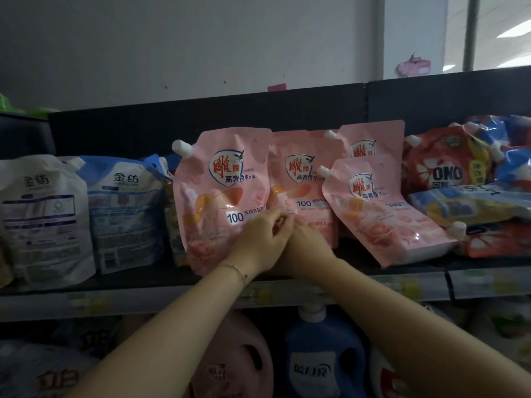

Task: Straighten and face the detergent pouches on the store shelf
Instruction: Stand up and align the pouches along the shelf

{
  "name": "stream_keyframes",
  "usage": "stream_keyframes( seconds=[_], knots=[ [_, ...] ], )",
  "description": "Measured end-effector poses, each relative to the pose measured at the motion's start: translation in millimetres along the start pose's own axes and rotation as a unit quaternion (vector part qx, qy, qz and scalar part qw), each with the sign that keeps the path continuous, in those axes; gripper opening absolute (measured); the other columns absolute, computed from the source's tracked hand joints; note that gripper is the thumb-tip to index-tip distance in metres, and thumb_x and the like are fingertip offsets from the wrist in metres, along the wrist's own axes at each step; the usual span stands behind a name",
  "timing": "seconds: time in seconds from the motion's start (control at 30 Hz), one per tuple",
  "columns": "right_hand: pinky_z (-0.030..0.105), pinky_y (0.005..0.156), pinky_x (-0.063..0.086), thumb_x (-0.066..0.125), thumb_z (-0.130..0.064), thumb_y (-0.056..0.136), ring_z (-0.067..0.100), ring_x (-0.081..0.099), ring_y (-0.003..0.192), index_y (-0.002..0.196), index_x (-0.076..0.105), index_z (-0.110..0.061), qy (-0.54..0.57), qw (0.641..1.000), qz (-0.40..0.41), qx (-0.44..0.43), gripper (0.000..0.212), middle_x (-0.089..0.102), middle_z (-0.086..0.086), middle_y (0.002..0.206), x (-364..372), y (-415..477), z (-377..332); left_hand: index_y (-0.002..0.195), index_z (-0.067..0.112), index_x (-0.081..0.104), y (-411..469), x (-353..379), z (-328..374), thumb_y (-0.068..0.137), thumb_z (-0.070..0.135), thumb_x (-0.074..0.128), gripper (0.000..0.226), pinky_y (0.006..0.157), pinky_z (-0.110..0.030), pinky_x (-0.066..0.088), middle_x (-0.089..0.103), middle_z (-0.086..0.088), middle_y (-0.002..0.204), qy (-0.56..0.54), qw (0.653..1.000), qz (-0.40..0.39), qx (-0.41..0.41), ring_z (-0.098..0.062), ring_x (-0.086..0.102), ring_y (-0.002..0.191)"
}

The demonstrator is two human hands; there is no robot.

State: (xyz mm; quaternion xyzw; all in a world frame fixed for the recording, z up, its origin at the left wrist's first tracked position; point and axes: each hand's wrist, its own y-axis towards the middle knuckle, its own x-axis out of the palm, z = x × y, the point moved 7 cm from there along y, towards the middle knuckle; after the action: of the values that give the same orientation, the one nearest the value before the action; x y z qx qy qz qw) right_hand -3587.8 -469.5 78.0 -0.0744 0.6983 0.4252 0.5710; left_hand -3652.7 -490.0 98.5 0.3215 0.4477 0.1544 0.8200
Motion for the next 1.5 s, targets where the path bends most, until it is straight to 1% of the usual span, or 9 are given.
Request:
stream_keyframes(
  seconds=[0.2, 0.27, 0.37, 0.6, 0.9, 1.07, 1.23, 1.4, 1.5],
  knots=[
    [0.044, 0.110, 0.027, 0.062, -0.030, 0.086, 0.032, 0.014, 0.143, 0.147, 0.016, -0.018, 0.005, 0.992, 0.020, 0.124, 0.077, 0.011, 0.011, 0.156, 10, 2, 74, 0.134, 0.020, 0.049, 26, 36, 11, 0.093, 0.009, 0.050, 0.042, 0.097, -0.039, 0.049, 0.056, -0.008, 0.127, 0.084, 0.995, -0.055, -0.029, -0.026, 0.056, 0.115],
    [0.046, 0.114, 0.023, 0.064, -0.028, 0.086, 0.028, 0.002, 0.147, 0.151, 0.012, -0.017, 0.032, 0.994, -0.005, 0.108, 0.084, 0.002, 0.008, 0.160, 14, 6, 83, 0.147, 0.020, 0.032, 31, 50, 0, 0.089, 0.004, 0.056, 0.065, 0.113, -0.038, 0.031, 0.032, -0.006, 0.152, 0.156, 0.980, -0.118, -0.027, -0.025, 0.029, 0.141],
    [0.044, 0.115, 0.023, 0.063, -0.025, 0.086, 0.023, 0.000, 0.148, 0.153, 0.011, -0.018, 0.008, 0.996, -0.025, 0.081, 0.085, 0.007, 0.004, 0.161, 19, 11, 88, 0.153, 0.018, 0.011, 37, 58, -14, 0.089, 0.005, 0.058, 0.081, 0.120, -0.035, 0.012, 0.006, -0.001, 0.161, 0.221, 0.963, -0.156, 0.002, -0.019, 0.002, 0.148],
    [0.037, 0.104, 0.037, 0.062, -0.028, 0.086, 0.021, 0.031, 0.136, 0.141, 0.039, -0.018, -0.052, 0.997, 0.000, 0.053, 0.061, 0.043, 0.001, 0.144, 18, 7, 84, 0.138, 0.028, 0.046, 30, 50, -11, 0.085, 0.011, 0.063, 0.059, 0.104, -0.037, 0.040, 0.050, 0.003, 0.136, 0.221, 0.970, -0.099, 0.024, -0.019, 0.041, 0.127],
    [0.038, 0.107, 0.037, 0.056, -0.033, 0.090, 0.018, 0.032, 0.137, 0.139, 0.046, -0.017, -0.008, 1.000, 0.026, 0.011, 0.052, 0.047, -0.001, 0.143, 7, -15, 76, 0.126, 0.027, 0.051, 8, 47, 6, 0.085, 0.021, 0.060, 0.043, 0.085, -0.033, 0.047, 0.050, -0.002, 0.120, 0.265, 0.963, -0.037, 0.030, -0.022, 0.055, 0.109],
    [0.038, 0.094, 0.044, 0.055, -0.025, 0.089, 0.021, 0.050, 0.116, 0.124, 0.061, -0.016, 0.051, 0.998, 0.028, -0.021, 0.037, 0.060, 0.002, 0.123, -15, -26, 79, 0.114, 0.027, 0.062, 14, 40, 9, 0.086, 0.030, 0.059, 0.028, 0.076, -0.029, 0.047, 0.058, 0.001, 0.111, 0.167, 0.985, -0.049, -0.018, -0.023, 0.060, 0.100],
    [0.042, 0.092, 0.041, 0.056, -0.028, 0.088, 0.027, 0.048, 0.114, 0.114, 0.063, -0.016, -0.031, 0.995, 0.095, 0.015, 0.030, 0.056, 0.003, 0.121, -42, -58, 113, 0.107, 0.020, 0.064, 23, 56, 17, 0.089, 0.030, 0.061, 0.021, 0.081, -0.030, 0.051, 0.063, 0.005, 0.097, 0.005, 0.995, -0.029, -0.094, -0.014, 0.060, 0.092],
    [0.044, 0.084, 0.045, 0.045, -0.040, 0.090, 0.033, 0.052, 0.109, 0.118, 0.059, -0.017, -0.079, 0.985, 0.102, 0.118, 0.039, 0.056, 0.008, 0.119, -48, -97, 149, 0.069, 0.018, 0.054, 35, 96, 34, 0.091, 0.031, 0.059, 0.027, 0.070, -0.028, 0.048, 0.056, 0.006, 0.067, -0.085, 0.976, -0.055, -0.194, -0.013, 0.055, 0.068],
    [0.050, 0.087, 0.052, 0.049, -0.035, 0.092, 0.041, 0.054, 0.117, 0.130, 0.057, -0.008, -0.109, 0.991, 0.055, 0.056, 0.047, 0.057, 0.018, 0.128, -38, -110, 145, 0.080, 0.010, 0.063, 45, 118, 33, 0.090, 0.044, 0.056, 0.036, 0.066, -0.032, 0.055, 0.064, -0.005, 0.073, -0.164, 0.945, -0.046, -0.279, -0.021, 0.061, 0.067]
  ],
)
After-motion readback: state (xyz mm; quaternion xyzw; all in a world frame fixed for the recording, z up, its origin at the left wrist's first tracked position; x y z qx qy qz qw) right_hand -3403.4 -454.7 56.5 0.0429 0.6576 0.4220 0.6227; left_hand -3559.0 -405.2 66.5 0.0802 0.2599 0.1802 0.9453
